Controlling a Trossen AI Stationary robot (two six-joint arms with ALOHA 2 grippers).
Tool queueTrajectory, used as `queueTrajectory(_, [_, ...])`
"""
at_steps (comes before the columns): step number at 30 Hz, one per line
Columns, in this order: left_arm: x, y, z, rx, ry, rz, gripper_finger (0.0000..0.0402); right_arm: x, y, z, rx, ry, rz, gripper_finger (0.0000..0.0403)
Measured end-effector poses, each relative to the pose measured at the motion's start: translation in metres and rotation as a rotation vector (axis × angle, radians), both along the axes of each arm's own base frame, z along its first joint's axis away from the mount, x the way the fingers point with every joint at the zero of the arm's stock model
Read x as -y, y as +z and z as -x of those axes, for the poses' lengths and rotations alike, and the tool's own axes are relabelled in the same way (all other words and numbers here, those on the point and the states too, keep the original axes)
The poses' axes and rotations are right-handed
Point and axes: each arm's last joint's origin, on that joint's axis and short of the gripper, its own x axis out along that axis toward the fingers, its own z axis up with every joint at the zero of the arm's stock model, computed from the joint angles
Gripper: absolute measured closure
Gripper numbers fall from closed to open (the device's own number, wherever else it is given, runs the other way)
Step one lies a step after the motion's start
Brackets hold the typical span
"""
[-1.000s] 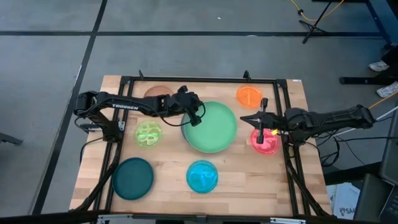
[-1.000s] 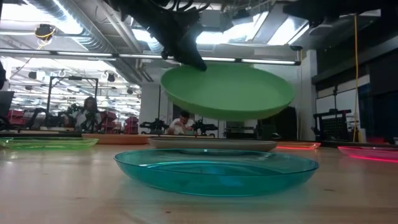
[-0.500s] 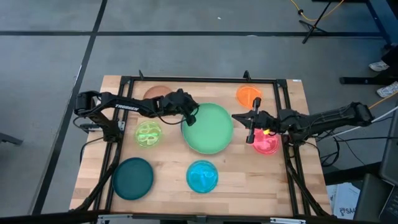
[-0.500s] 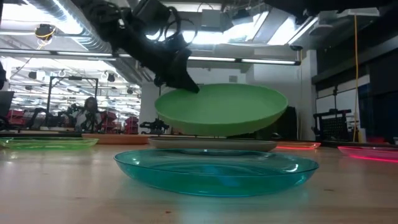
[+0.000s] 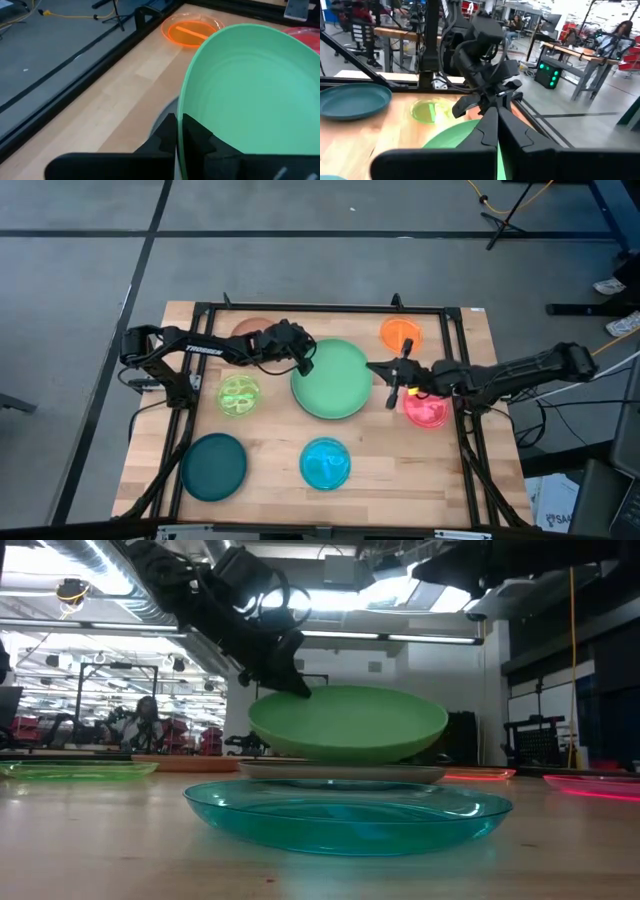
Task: Stack plastic plates
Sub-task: Stack the green plate on top of the gray plate
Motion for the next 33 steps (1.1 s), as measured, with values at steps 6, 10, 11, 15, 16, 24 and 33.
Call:
queueTrajectory(6, [0.000, -0.002, 0.001, -0.012, 0.005, -0.027, 0.0396, -0.001, 0.002, -0.002, 0.028, 0.007, -0.004, 0.0400])
queueTrajectory(10, [-0.002, -0.009, 0.007, -0.031, 0.029, -0.033, 0.0396, -0.001, 0.003, -0.002, 0.037, 0.035, -0.006, 0.0400])
queueTrajectory(11, [-0.004, -0.011, 0.008, -0.035, 0.034, -0.032, 0.0396, -0.001, 0.003, -0.002, 0.038, 0.035, -0.006, 0.0400])
queueTrajectory(15, [-0.009, -0.016, 0.011, -0.028, 0.046, -0.022, 0.0396, -0.001, 0.003, -0.002, 0.038, 0.035, -0.006, 0.0400])
queueTrajectory(16, [-0.009, -0.017, 0.012, -0.025, 0.043, -0.016, 0.0396, -0.001, 0.003, -0.002, 0.038, 0.035, -0.006, 0.0400])
queueTrajectory(24, [-0.007, -0.018, 0.011, -0.013, 0.007, 0.027, 0.0396, -0.001, 0.002, -0.002, 0.033, 0.035, -0.005, 0.0400])
queueTrajectory(33, [-0.003, -0.018, 0.010, -0.015, 0.006, 0.019, 0.0366, -0.001, 0.001, -0.002, 0.024, 0.034, -0.003, 0.0400])
